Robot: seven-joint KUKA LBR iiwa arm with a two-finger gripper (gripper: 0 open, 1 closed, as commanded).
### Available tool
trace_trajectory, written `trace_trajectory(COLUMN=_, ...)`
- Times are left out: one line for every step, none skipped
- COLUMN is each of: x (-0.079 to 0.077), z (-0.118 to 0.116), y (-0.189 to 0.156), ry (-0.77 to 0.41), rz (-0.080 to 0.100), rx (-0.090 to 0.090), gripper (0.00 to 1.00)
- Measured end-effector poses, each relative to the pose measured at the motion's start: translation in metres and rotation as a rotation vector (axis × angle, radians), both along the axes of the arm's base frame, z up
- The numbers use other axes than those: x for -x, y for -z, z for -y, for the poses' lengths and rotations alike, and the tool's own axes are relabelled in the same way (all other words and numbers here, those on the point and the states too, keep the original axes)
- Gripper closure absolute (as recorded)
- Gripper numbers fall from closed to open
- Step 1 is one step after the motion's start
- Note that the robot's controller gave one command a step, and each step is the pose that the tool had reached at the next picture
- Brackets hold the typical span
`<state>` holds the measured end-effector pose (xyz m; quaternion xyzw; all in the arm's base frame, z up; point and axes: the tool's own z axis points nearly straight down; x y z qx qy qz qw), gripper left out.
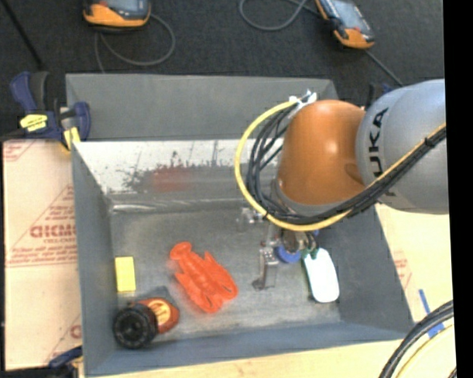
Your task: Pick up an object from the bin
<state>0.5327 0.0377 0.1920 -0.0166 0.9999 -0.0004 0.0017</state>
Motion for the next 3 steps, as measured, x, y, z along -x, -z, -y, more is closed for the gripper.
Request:
trace_trajectory(x=0.015, z=-0.001, y=0.024, ry=0.055, rz=-0.001, rx=-0.002, gripper=0.0)
trace_trajectory(x=0.007, z=-0.025, y=0.075, ry=0.163, rz=0.006, rx=-0.002, gripper=0.0)
trace_trajectory(x=0.046, z=-0.038, y=0.097, ry=0.122, rz=-0.006, rx=0.001, gripper=0.0)
